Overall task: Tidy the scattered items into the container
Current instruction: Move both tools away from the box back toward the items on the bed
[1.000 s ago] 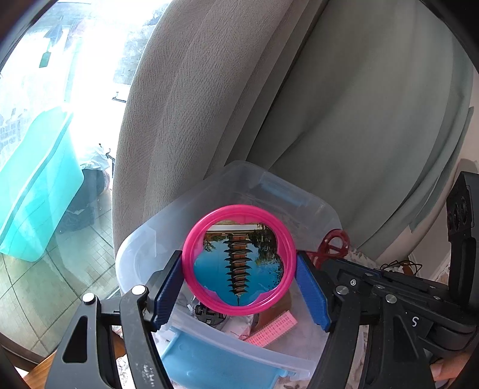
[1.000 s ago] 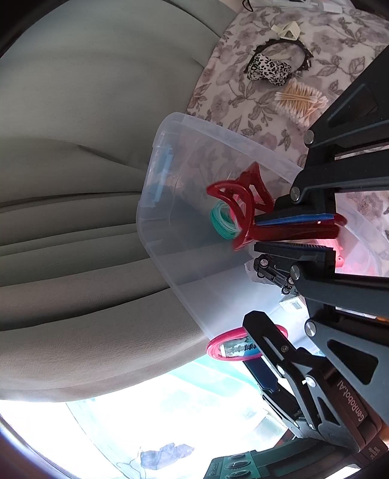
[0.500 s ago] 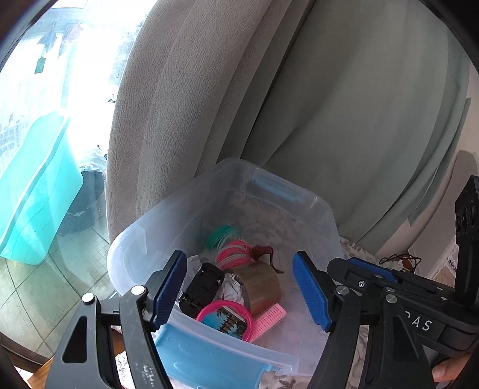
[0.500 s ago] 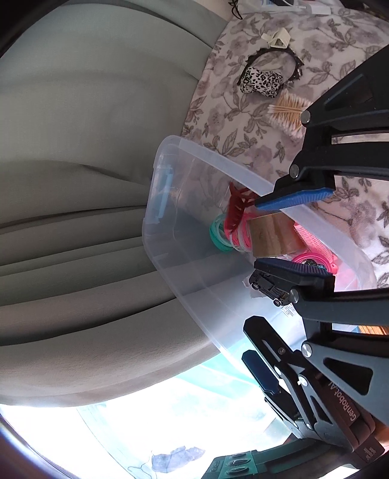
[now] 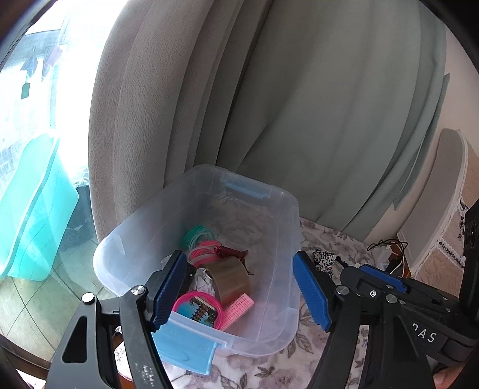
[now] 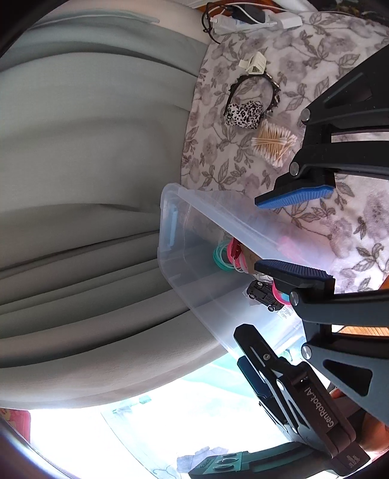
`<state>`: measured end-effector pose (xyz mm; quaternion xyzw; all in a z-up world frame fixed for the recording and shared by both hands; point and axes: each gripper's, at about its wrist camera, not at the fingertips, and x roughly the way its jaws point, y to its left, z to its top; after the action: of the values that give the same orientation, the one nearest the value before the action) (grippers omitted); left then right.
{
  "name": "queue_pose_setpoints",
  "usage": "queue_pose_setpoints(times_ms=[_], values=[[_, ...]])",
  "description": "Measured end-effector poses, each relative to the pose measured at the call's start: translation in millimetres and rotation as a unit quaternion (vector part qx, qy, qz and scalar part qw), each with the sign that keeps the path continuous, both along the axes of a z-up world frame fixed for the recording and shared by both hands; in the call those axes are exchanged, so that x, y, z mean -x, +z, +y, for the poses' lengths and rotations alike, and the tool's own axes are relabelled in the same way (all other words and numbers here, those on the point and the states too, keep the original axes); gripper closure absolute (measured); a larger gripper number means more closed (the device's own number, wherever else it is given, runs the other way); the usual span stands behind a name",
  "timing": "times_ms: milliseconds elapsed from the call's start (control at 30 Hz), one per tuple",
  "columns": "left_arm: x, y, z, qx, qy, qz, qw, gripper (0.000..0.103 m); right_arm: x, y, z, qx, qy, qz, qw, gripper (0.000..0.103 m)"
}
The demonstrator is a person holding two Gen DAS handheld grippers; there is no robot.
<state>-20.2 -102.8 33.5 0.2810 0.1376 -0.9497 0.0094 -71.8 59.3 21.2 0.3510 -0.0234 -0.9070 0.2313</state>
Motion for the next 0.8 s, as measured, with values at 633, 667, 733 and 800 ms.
queue_pose_setpoints(times_ms=[633,667,733,800], values=[[-11.6,11.9,114.1,0.044,-0.103,0.004,0.9937,0.029,-52.1,12.0,130.4,0.076,-0.105,0.015,0.991,0.062],[-10.4,10.5,121.3,0.048,-0.108,0.002,0.993,0.029,-53.7,11.1,136.6,0.08,-0.111,0.014,0.99,0.062],[-8.8,8.4,135.4,0.052,-0.119,-0.002,0.9916,0.029,-56.8,9.3,149.0,0.088,-0.121,0.013,0.989,0.062],[-8.7,7.8,147.9,0.058,-0.129,-0.002,0.99,0.029,-59.9,7.5,161.5,0.096,-0.132,0.012,0.987,0.062]])
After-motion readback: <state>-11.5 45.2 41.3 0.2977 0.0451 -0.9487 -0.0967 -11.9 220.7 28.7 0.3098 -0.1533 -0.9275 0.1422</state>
